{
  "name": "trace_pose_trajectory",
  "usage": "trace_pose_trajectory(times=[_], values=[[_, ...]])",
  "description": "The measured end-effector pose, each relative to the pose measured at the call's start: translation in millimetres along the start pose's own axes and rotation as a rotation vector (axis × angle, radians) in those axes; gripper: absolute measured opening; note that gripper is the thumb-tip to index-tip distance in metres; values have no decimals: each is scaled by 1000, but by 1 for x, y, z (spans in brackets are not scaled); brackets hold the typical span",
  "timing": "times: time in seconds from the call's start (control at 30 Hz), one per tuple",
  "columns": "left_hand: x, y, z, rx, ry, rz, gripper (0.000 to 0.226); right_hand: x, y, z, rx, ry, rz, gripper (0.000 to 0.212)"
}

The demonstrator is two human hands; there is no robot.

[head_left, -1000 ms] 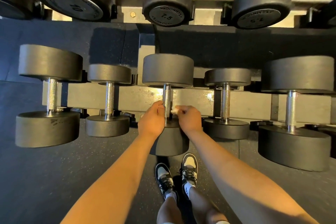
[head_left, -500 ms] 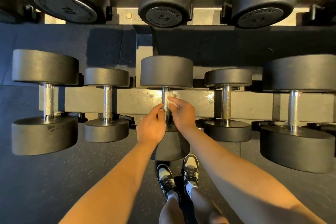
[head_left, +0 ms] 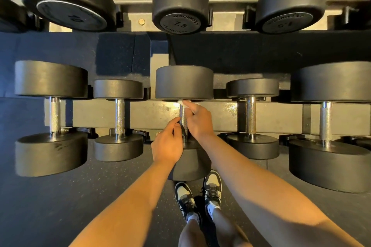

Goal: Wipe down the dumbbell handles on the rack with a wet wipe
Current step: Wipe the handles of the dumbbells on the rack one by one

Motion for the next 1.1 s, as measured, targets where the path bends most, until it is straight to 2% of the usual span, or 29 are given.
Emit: trace_pose_trajectory(times=[0.17, 0.33, 0.5, 0.6, 0.73, 0.83, 0.9, 0.97, 1.1], values=[[1, 0, -1, 6, -6, -12, 39, 14, -3, -7, -88, -31, -68, 40], [-2, 1, 0, 18, 1, -19, 39, 38, -5, -34, -195, 25, -119, 41], [1, -3, -2, 14, -23, -55, 39, 34, -7, -39, -258, 46, -298, 29], [-3, -2, -2, -39, 12, -92, 39, 31, -14, -40, -231, 90, -244, 27], [-11, -7, -1, -131, 55, -229, 35, 19, -19, -52, -157, -13, -59, 28], [-12, -14, 2, -148, 95, -325, 29, 11, -16, -60, -75, 79, 140, 16], [-8, -15, 9, -156, 118, -342, 25, 4, -13, -61, -62, 121, 189, 12], [-3, -13, 17, -117, 137, -333, 20, 1, -10, -59, -44, 121, 194, 12], [7, -6, 37, 81, 67, -386, 20, 5, -6, -54, 98, 88, 172, 20]])
Point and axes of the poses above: each hand's wrist, its own z-axis towards the middle knuckle, its own y-axis out of the palm, x = y × z, the point moved 2 cm from there along z, towards the middle knuckle, and after that the axes turned 11 degrees about x, right-handed, at the moved point
